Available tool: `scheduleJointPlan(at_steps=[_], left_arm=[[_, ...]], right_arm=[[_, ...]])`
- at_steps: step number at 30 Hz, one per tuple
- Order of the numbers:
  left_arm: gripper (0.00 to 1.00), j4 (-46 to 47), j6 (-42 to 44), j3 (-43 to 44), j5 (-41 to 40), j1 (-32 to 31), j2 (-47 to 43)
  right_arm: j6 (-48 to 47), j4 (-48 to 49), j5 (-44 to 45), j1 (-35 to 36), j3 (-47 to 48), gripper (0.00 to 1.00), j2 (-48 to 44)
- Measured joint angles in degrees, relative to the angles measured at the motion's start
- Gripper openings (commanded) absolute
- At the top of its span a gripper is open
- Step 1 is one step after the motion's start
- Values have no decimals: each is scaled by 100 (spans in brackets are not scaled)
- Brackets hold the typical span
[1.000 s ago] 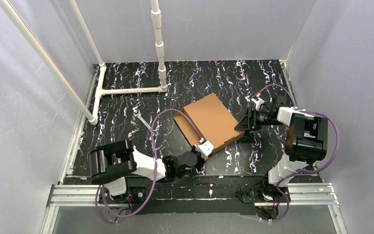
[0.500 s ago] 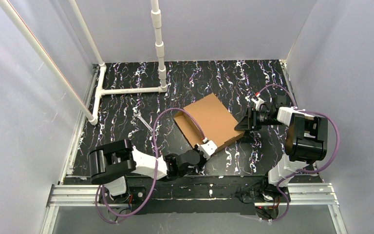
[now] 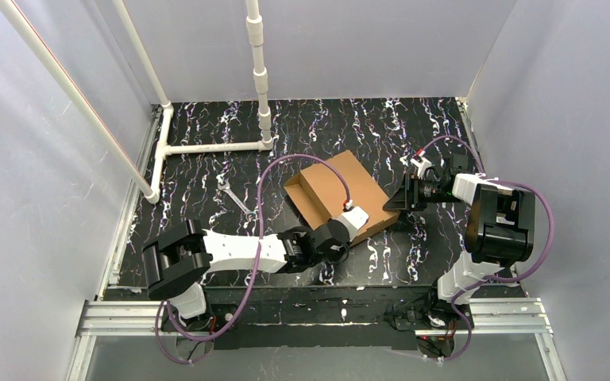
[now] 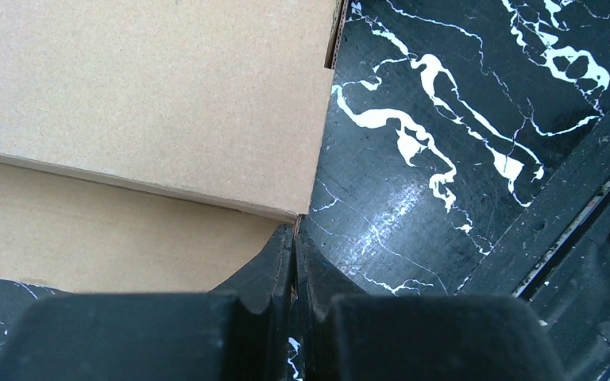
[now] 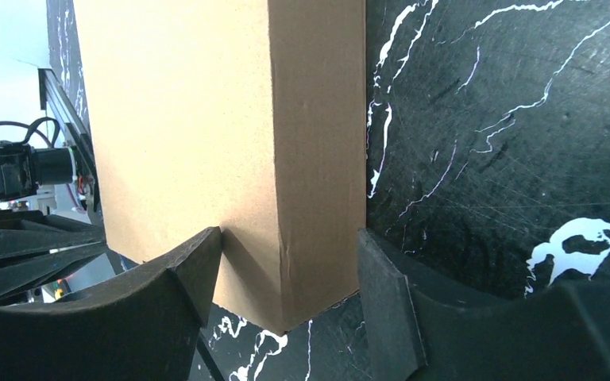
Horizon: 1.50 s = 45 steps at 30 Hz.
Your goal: Fold the paper box
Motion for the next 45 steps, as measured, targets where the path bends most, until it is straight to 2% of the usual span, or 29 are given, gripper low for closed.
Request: scheduleJointPlan(at_steps=[3, 6, 13, 16, 19, 21, 23, 29, 35, 40, 45], left_arm=[[3, -258, -107, 153, 92, 44, 2], [12, -358, -289, 168, 280, 118, 2], [39, -439, -664, 168, 605, 214, -170], [52, -511, -835, 153, 717, 227, -540], [68, -520, -1121, -17, 804, 330, -1233], [74, -557, -1464, -205, 839, 538, -1762], [83, -649, -1862, -422, 852, 855, -2256], [91, -643, -3311, -1827, 765, 1827, -3571], [98, -505, -4496, -2865, 861, 2070, -3534], [98, 892, -4824, -3359, 1095, 2109, -3067], [98, 2868, -4975, -3731, 1386, 2229, -1954]], right_arm=[[-2, 0, 2, 0, 15, 70, 0], [-4, -7, 2, 7, 15, 70, 0], [-50, -20, 48, 33, 15, 74, 0], [-87, -22, 48, 33, 15, 78, 0], [-190, -46, 24, 33, 20, 91, 0], [-282, -72, 31, 33, 22, 97, 0], [-398, -107, 63, 33, 24, 98, -4], [-664, -289, 114, 37, 120, 98, -96], [-726, -319, 118, 55, 313, 98, -459], [-597, -144, 144, 199, 315, 98, -616], [-463, -28, 155, 356, 315, 98, -614]])
